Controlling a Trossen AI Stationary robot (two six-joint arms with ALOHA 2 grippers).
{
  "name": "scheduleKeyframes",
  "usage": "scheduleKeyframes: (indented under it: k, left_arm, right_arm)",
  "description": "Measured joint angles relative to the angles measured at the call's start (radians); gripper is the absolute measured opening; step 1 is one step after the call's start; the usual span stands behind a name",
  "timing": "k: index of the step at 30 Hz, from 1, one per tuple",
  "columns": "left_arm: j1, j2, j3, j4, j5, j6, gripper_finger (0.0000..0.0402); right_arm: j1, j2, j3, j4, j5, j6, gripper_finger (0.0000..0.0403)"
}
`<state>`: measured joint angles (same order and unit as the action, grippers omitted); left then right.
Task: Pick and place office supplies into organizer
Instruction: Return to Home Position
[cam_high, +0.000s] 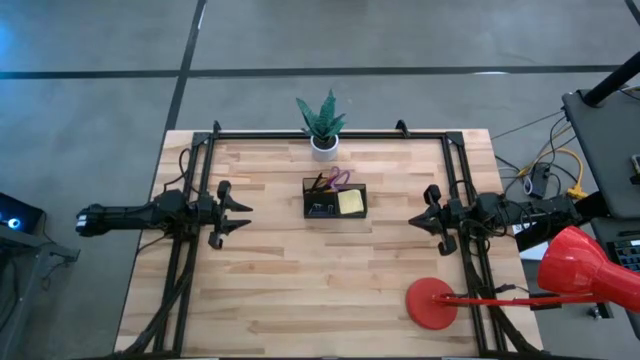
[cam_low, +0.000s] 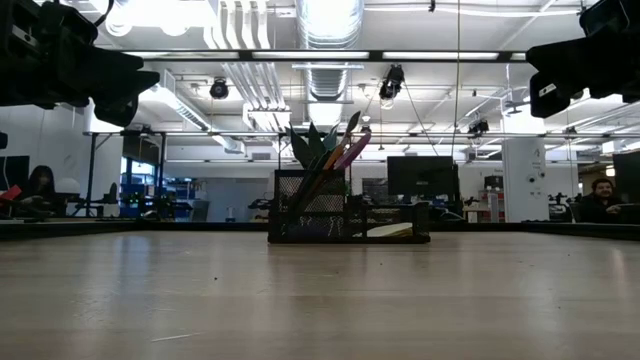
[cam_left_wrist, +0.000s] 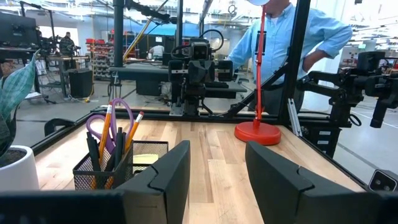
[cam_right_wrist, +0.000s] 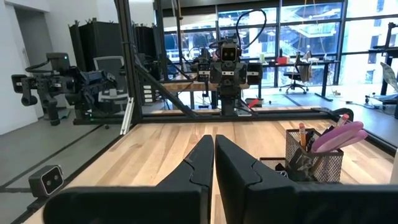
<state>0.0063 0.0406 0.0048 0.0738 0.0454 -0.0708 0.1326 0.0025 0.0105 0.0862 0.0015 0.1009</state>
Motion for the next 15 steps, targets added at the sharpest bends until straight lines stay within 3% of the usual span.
scheduleKeyframes:
  k: [15]
  left_arm:
    - [0.0, 0.0, 0.0, 0.0, 0.0, 0.0, 0.0141]
  right_arm:
    - [0.0, 0.0, 0.0, 0.0, 0.0, -0.004, 0.0009]
